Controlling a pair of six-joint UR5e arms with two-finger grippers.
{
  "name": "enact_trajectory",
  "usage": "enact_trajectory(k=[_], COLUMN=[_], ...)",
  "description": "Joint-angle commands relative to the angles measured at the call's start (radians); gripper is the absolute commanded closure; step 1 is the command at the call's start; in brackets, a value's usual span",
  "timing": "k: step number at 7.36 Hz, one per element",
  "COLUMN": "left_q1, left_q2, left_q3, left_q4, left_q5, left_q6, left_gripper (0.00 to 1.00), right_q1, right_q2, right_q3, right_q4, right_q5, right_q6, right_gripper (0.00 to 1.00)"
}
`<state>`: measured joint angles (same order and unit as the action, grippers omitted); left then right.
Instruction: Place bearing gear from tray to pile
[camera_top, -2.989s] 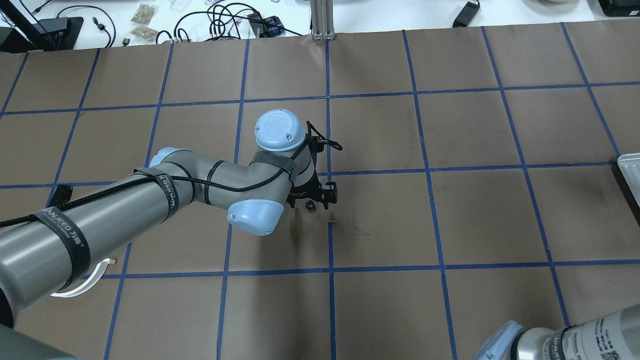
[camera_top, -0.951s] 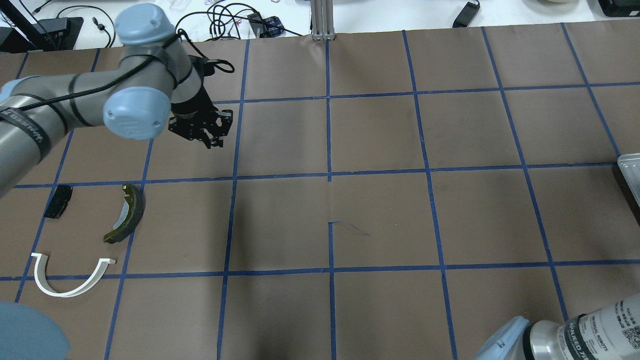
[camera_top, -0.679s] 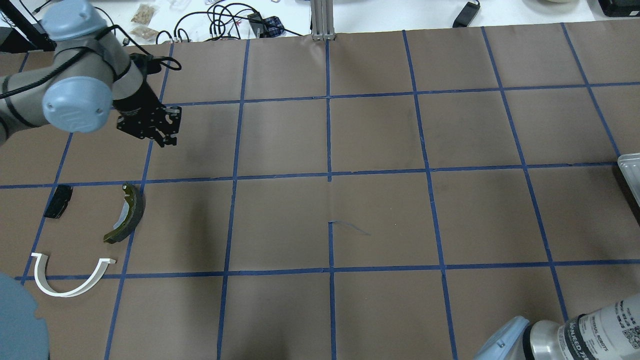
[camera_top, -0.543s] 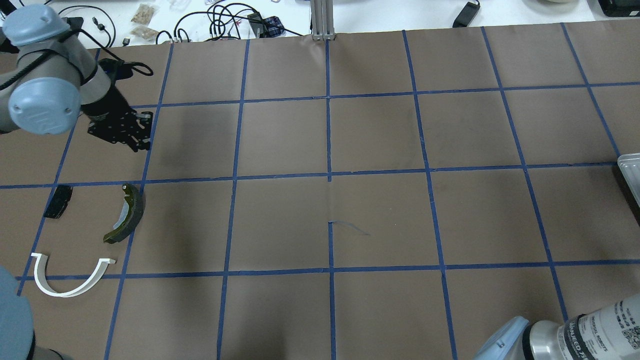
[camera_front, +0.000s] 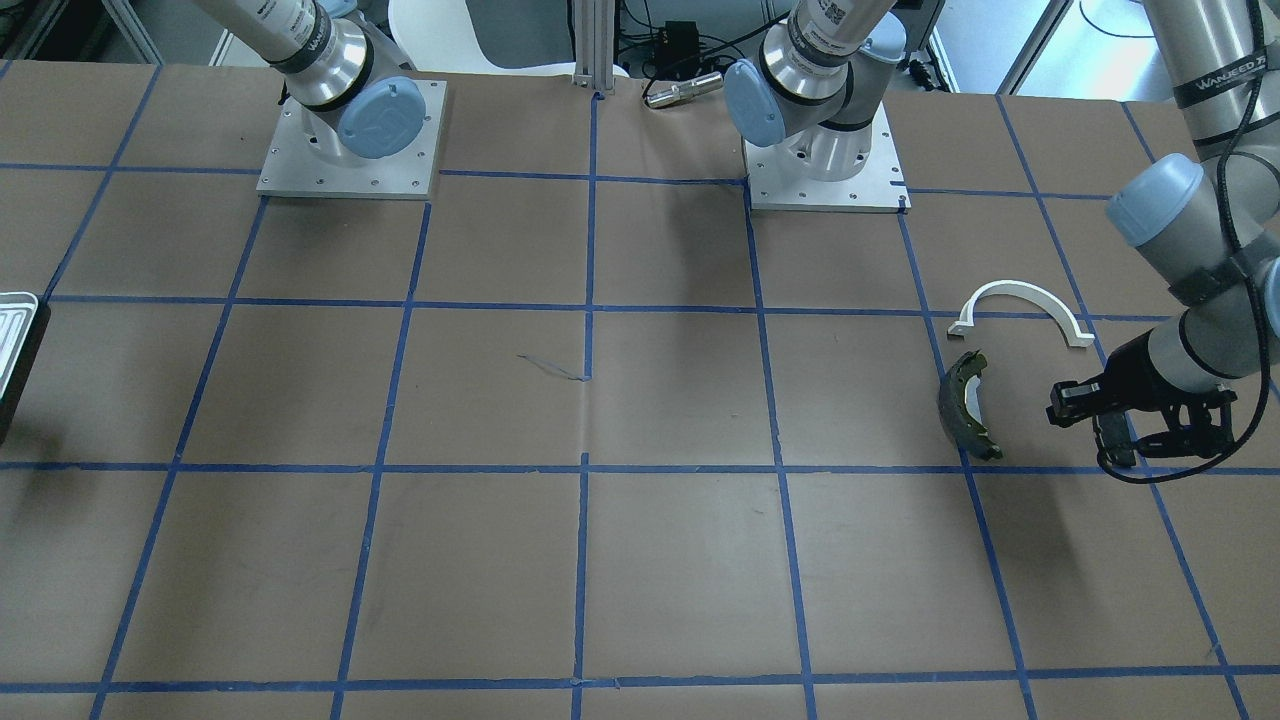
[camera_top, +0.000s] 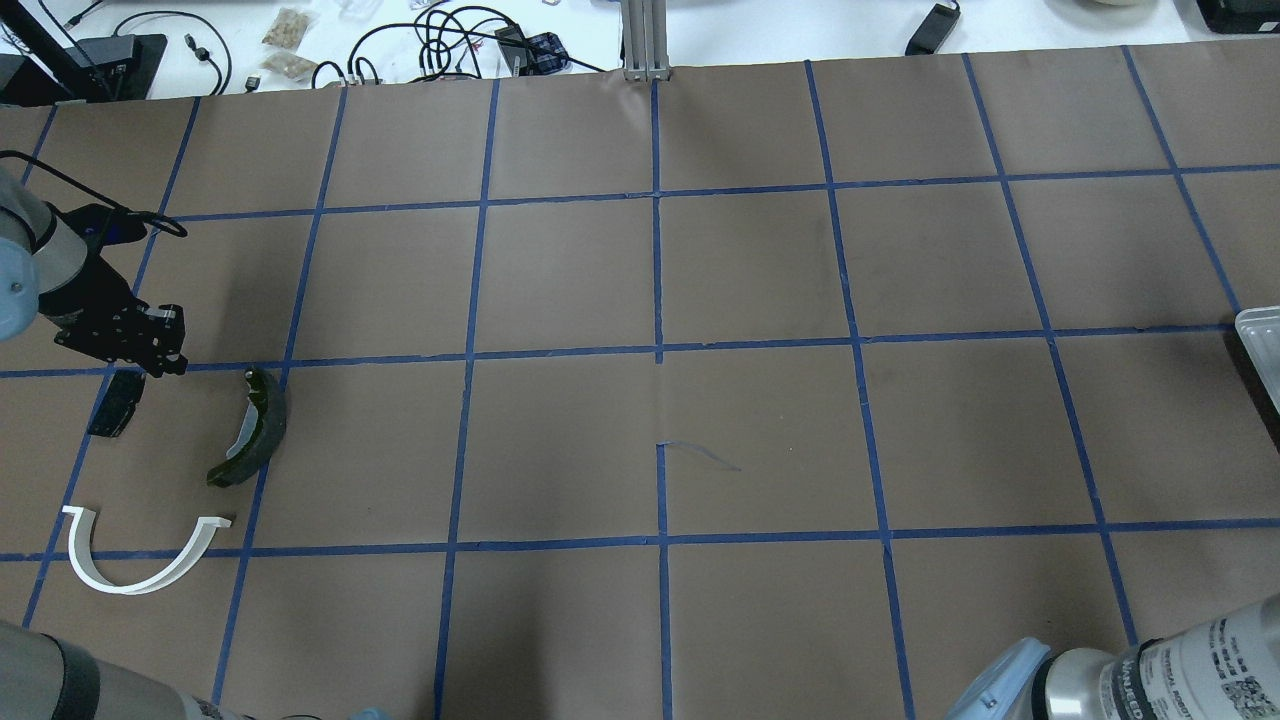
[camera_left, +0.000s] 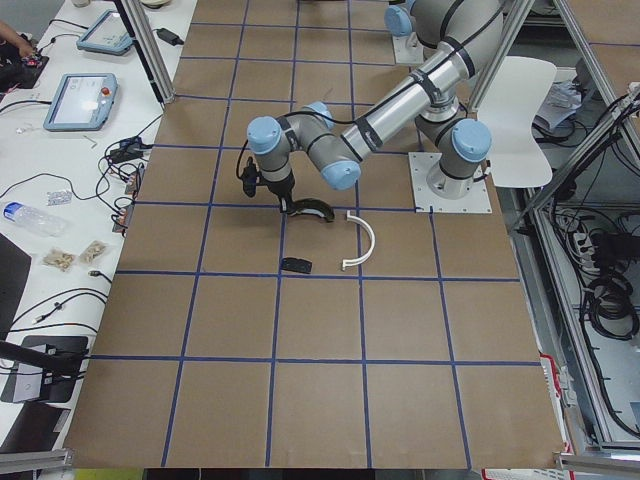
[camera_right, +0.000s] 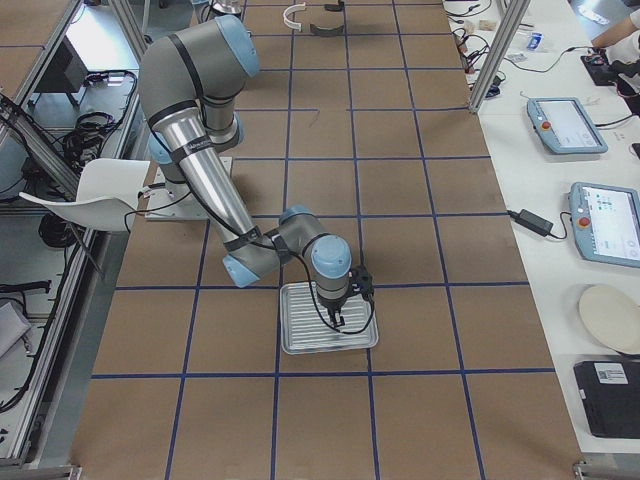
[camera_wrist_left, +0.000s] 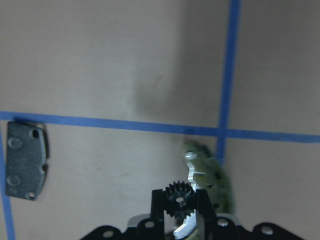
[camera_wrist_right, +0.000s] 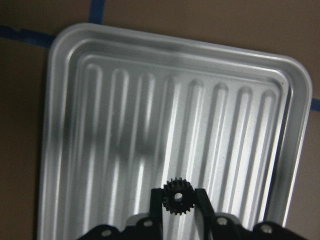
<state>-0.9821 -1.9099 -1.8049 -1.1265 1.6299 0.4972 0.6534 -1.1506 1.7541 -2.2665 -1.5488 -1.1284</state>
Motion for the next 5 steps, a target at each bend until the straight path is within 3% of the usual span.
enact_trajectory(k=[1,3,5], left_q1=[0.02,0.02,0.02], left_q2=[-0.012,-0.017,-0.02], left_q3=[-0.065,-0.109,-0.142], left_q4=[0.053,0.079,0.123], left_q5=[0.001,-0.005,-0.002], left_q6=[0.052,0.052,0.053], left_gripper=[1.0,1.0,1.0], right_q1=[0.163,0.372,0.693], right_q2=[-0.061,-0.081,-0.098], right_q3=[0.001,0.002,0.001], right_q4=[0.07,0.109,0.127], right_q5=[0.009,0.006,-0.007], right_q6=[0.181,0.461,0.904], right_gripper=[0.85,0.85,0.86])
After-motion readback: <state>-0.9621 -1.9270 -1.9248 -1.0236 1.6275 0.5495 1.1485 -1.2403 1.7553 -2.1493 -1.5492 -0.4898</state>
